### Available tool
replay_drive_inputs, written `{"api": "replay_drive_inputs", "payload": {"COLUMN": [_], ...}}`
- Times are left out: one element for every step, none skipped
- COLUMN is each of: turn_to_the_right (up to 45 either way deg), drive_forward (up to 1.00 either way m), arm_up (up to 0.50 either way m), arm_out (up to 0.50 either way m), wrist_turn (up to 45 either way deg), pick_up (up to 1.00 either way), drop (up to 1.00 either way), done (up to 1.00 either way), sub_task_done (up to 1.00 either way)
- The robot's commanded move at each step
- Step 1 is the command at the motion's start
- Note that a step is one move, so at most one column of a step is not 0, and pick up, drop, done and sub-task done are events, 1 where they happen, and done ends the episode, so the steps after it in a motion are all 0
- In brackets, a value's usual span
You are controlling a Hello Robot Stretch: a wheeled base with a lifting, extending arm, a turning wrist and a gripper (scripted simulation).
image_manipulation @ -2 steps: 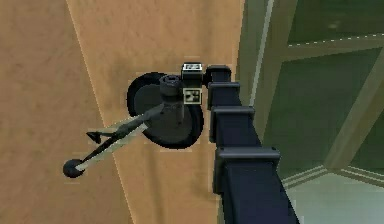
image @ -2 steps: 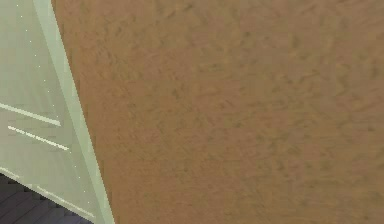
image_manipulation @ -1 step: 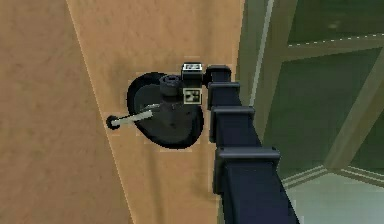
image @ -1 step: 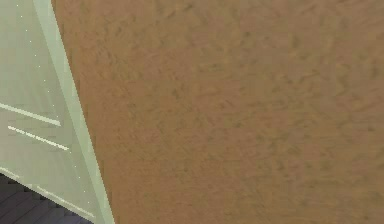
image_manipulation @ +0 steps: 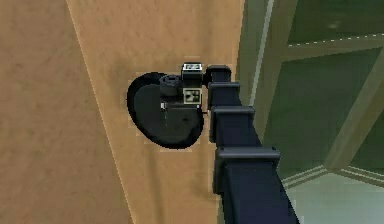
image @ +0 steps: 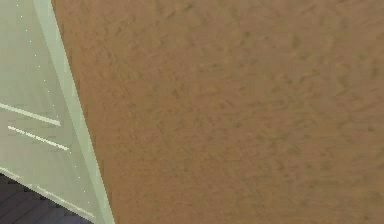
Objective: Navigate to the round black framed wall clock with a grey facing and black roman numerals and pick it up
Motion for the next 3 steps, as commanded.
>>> {"api": "replay_drive_inputs", "payload": {"turn_to_the_right": [0.0, 0.0, 0.0], "drive_forward": [0.0, 0.0, 0.0], "arm_up": [0.0, 0.0, 0.0], "arm_out": [0.0, 0.0, 0.0], "wrist_turn": [15.0, 0.0, 0.0], "pick_up": [0.0, 1.0, 0.0], "drop": [0.0, 0.0, 0.0], "done": [0.0, 0.0, 1.0], "sub_task_done": [0.0, 0.0, 0.0]}}
